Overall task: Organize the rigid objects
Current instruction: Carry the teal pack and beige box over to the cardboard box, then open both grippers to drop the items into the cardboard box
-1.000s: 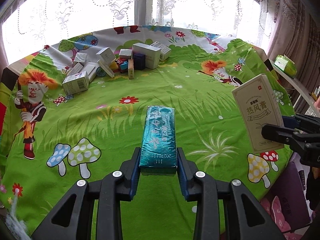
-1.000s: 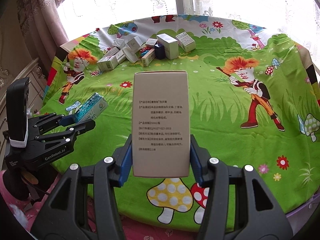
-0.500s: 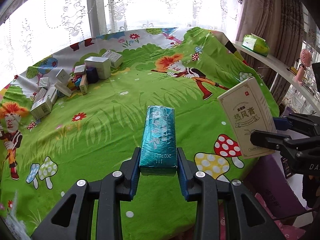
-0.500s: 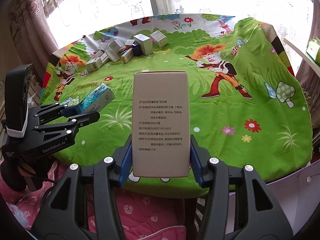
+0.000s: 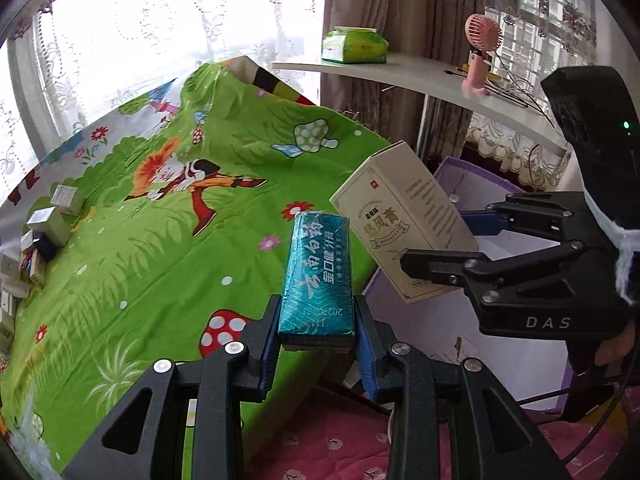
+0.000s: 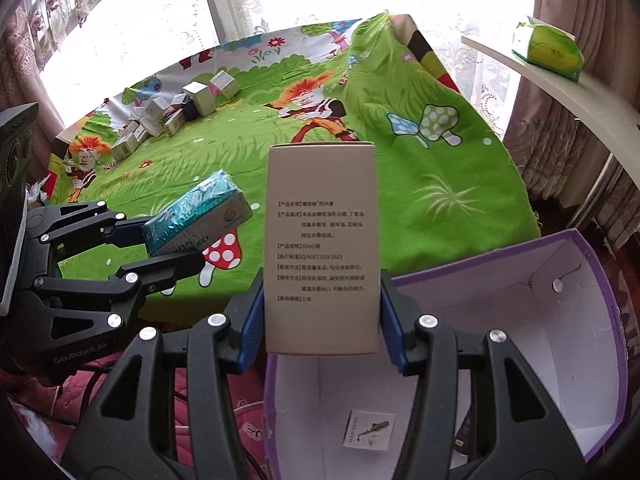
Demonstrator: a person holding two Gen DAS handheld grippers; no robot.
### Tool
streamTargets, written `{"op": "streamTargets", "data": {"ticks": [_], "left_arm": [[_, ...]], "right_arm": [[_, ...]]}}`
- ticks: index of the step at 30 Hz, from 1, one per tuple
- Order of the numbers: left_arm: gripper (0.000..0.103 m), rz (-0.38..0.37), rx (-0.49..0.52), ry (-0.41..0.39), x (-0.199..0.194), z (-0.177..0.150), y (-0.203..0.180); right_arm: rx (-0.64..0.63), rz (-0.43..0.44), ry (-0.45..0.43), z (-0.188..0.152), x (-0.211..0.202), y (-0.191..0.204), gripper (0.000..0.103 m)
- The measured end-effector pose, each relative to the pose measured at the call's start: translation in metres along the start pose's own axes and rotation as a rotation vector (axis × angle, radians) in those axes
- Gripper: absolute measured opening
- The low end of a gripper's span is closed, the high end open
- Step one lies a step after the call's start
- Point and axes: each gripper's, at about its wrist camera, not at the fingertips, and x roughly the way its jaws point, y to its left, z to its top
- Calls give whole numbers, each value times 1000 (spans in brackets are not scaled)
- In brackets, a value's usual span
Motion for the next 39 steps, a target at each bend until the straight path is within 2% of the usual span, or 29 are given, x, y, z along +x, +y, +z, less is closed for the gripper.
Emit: {"op": "streamTargets", "data": {"ticks": [7,13,17,23,25,26,27,28,31,35,39], "left_arm": [[34,-94,148,28,21,17,-63],[34,-159,234,67,40,14,-108],[35,-186,288,66,42,13,-133],[36,-237,274,59,45,8,-143],[45,-250,254,86,48,6,-141],[50,-250,239,88,48,6,-138],[51,-257,220,83,47,5,-133],[51,-264,197,76,44,5,-125],[55,-241,100,32,33,7,-93],[60,-123,-44,-41,13,8,-24],[79,58,-200,-95,-11,-10,62]], "right_arm": [[83,-113,25,-26,-21,-55,55],[142,-224,50,-49,-37,-95,55],[163,-257,64,-55,-40,-110,55],[174,-306,94,-59,-39,-121,55],[176,-339,121,-60,-36,-124,59],[179,-363,127,-60,-36,-125,63],[184,-376,126,-59,-37,-127,73],[190,-376,119,-58,-38,-127,78],[190,-346,91,-50,-42,-121,79],[143,-312,55,-29,-42,-97,79],[70,-241,41,-1,-27,-55,79]]}}
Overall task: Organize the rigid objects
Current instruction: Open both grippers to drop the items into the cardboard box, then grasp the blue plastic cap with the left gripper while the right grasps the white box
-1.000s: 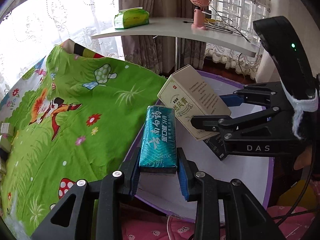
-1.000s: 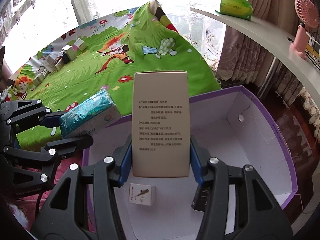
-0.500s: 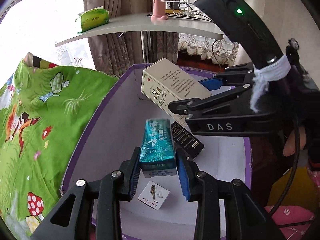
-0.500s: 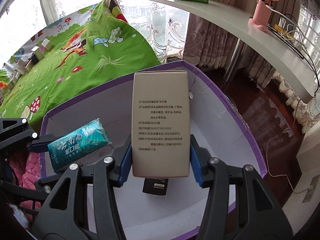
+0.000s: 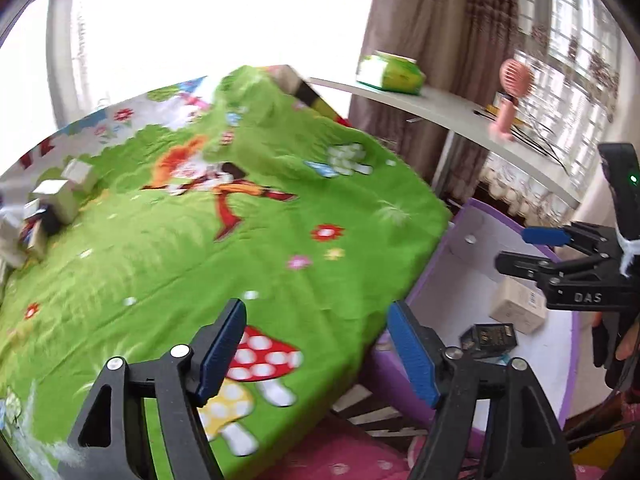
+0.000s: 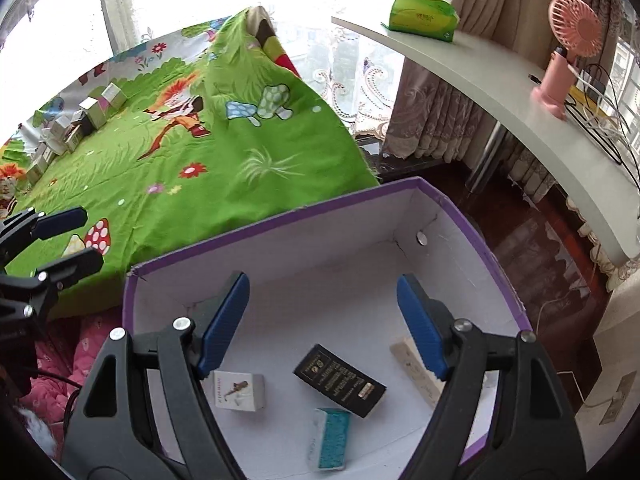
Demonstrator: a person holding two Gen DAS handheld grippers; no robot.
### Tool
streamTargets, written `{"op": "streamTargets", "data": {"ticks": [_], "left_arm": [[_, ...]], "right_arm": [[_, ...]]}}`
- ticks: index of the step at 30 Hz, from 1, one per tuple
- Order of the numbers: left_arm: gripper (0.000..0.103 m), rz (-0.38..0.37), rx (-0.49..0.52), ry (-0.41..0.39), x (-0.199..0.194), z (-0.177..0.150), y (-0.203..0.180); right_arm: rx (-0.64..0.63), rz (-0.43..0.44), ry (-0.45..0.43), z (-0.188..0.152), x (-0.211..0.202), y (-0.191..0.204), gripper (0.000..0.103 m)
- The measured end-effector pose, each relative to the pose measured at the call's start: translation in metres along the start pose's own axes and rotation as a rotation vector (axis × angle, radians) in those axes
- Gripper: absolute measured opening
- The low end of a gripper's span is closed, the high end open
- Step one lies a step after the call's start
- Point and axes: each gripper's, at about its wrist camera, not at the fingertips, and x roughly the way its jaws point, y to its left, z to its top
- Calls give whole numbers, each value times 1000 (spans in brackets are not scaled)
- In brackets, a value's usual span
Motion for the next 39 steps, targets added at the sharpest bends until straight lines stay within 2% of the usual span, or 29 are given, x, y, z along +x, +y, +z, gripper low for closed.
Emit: {"op": "streamTargets", "data": {"ticks": [4,9,12,17,21,24,27,31,34,35,36,37,39], "left_arm": [[81,188,-113,-19,-12,-8,94],[82,339,-293,1,-27,-34,201],[82,427,-400,0,-35,-53,251],[82,579,-489,46,-35,-83,303],[82,576,-568,55,-36,-102,322],[82,555,-619,28,-41,-106,328],[82,521,-664,27,-40,-111,333],[84,503,-681,7,-40,-111,335],[85,504,-677,10,-39,-110,334],[85,504,-676,11,-38,-110,334],[85,502,-676,10,-39,-110,334],[85,498,-678,7,-39,-110,335],[86,493,-679,5,-39,-110,336]], "right_arm": [[-151,67,-29,24,10,69,79],[-291,188,-44,54,34,157,82],[-339,263,-32,74,55,203,82],[-365,381,18,101,100,274,82],[-341,443,65,124,140,321,82],[-375,467,12,149,162,352,82],[-386,443,-46,184,187,373,82],[-359,400,-58,235,224,398,82],[-444,372,-78,255,243,428,82],[-484,358,-97,257,247,437,79],[-510,358,-107,258,249,443,58],[-514,391,-102,259,248,445,43],[-496,466,-133,253,228,441,39]]}}
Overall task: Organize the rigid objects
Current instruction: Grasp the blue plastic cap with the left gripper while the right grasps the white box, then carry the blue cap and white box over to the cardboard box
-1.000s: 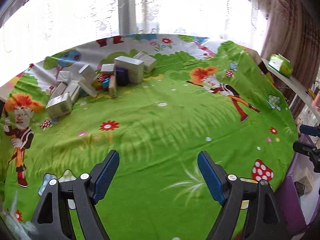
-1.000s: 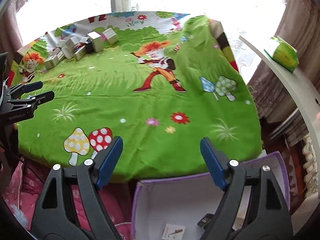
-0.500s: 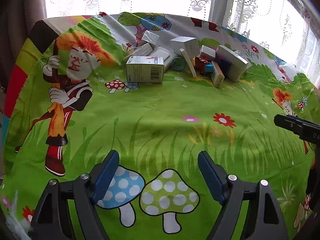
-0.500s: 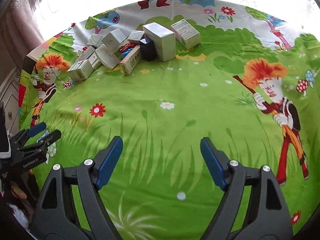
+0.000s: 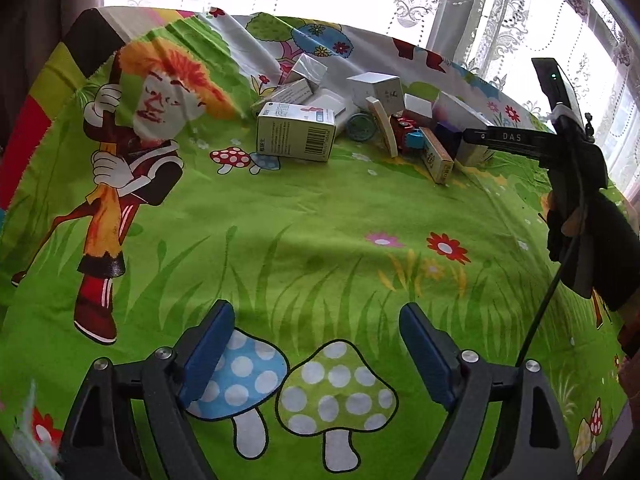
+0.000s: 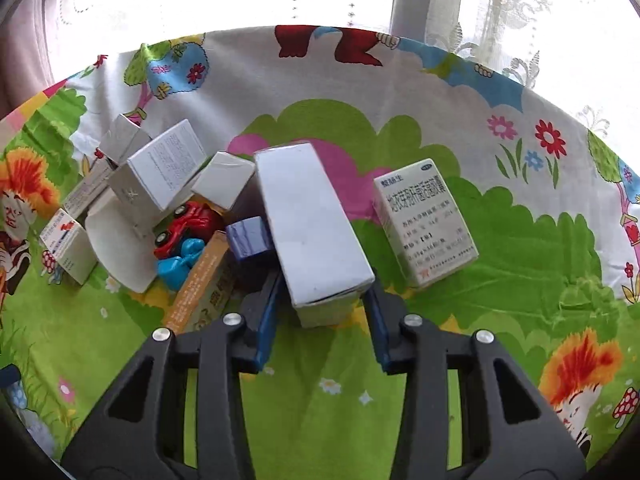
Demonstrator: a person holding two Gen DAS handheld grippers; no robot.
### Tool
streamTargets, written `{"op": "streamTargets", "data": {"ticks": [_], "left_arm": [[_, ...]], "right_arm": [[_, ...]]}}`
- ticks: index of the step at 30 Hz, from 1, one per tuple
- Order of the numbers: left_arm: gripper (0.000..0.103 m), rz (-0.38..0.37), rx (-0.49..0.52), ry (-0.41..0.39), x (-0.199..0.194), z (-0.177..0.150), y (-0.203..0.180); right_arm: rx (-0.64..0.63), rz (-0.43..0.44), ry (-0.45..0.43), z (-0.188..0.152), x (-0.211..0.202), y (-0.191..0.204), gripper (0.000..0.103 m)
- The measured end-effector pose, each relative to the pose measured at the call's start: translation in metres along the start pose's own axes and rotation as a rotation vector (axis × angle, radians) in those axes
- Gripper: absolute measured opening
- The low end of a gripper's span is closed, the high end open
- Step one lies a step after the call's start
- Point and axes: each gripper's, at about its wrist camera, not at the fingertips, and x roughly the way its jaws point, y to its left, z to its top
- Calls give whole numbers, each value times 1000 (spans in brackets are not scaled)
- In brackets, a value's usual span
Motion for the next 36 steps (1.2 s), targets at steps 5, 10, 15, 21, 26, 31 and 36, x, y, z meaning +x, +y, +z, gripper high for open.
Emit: {"op": "streamTargets", "data": {"ticks": [5,10,15,21,26,31,36], "left_arm": [[87,-5,2,1,1,1,-1],[88,-4,4,1,1,0,-1],[91,3,19,10,1,0,-4],[93,-20,55,77,6,4,-24],[93,-84,131,101,29,24,-82],[85,-62,197,84,76,52,-137],[26,-107,292,85,96,70,-172]], "right_arm": [[-62,53,-8,-49,-72,26,39],[19,63,40,-105,-106,13,39],[110,50,71,-113,-90,1,47],[160,26,46,-104,-66,-5,41],[158,-47,39,-123,-104,-8,36],[236,-35,28,-158,-152,-20,38],[266,-43,15,-183,-181,-15,38]]}}
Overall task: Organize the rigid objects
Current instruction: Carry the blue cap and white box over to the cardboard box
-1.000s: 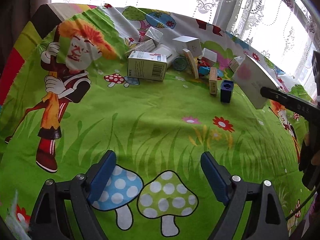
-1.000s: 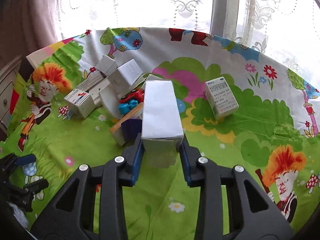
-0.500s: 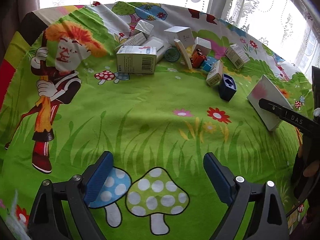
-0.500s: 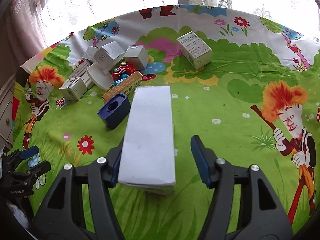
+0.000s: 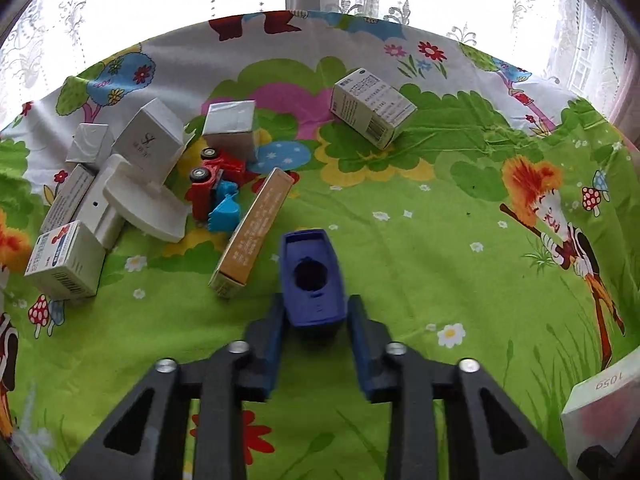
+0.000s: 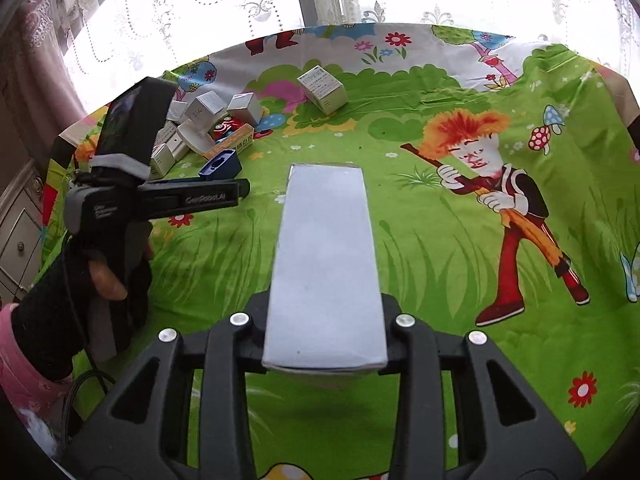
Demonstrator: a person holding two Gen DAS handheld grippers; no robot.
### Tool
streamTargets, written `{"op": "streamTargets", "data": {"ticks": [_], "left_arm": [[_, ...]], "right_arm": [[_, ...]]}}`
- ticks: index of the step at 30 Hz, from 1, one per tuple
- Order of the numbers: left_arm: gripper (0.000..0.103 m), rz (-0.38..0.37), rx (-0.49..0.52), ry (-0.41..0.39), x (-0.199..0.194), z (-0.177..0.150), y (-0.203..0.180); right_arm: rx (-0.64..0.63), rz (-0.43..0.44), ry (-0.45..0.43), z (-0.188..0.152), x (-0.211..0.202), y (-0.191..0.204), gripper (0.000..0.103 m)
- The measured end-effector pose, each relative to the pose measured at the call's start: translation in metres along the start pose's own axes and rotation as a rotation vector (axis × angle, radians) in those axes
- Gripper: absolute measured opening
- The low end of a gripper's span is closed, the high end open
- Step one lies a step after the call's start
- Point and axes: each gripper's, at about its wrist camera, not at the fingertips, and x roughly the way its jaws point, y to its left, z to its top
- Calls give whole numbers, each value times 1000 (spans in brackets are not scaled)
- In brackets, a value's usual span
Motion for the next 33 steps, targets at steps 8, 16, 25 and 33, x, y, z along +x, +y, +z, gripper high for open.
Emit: {"op": "streamTargets", "data": {"ticks": [8,16,25,33], "left_arm": [[26,-137,-49,-79,-78,-77,0],[26,-135,-48,-90,-114,-119,5],[26,-153,2,-92,-135,-141,-12],[26,-159,58,-79,-146,-154,-35]], "right_arm": [[-35,30,-23,-16,-19,9,38],[-75,36,-18,-25,-23,29,38],[-95,15,-31,-35,-48,36,38],[-31,1,-37,-51,-71,7,38]]}}
